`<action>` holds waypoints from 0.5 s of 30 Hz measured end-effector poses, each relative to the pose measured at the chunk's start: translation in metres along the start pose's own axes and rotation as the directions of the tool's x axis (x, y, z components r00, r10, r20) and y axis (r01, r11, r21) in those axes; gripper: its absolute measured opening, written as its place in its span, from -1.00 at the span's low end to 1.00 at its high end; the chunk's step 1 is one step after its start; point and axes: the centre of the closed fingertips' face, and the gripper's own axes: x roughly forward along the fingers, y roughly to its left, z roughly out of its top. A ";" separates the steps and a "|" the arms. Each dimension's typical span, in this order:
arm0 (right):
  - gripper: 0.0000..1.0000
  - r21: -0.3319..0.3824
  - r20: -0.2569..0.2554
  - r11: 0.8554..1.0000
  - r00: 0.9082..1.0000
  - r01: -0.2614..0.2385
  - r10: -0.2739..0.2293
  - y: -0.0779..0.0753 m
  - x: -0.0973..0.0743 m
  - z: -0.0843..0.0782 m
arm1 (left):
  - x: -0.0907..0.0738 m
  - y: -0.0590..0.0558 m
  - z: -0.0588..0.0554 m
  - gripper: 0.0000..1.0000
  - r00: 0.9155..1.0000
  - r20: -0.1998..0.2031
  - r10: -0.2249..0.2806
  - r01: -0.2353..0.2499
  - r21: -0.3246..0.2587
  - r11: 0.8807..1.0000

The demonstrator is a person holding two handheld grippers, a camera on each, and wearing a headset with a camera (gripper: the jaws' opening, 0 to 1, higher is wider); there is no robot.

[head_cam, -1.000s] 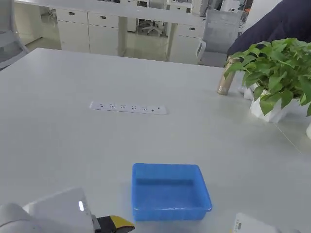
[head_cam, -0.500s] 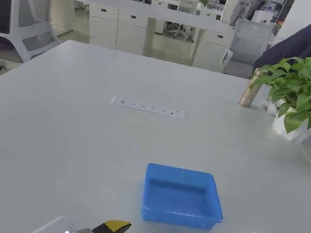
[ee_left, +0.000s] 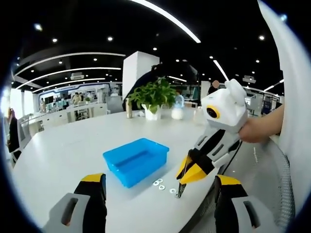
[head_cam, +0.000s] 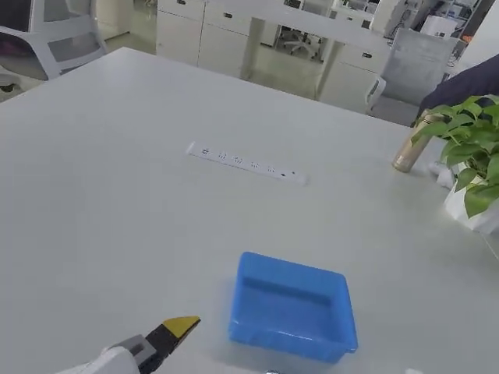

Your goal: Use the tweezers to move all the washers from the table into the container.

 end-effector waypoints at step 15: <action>-0.96 0.106 0.126 0.987 0.983 0.124 -0.137 -0.060 -0.041 0.055 | 0.001 0.002 -0.005 0.85 1.000 -0.011 -0.001 0.001 -0.014 1.000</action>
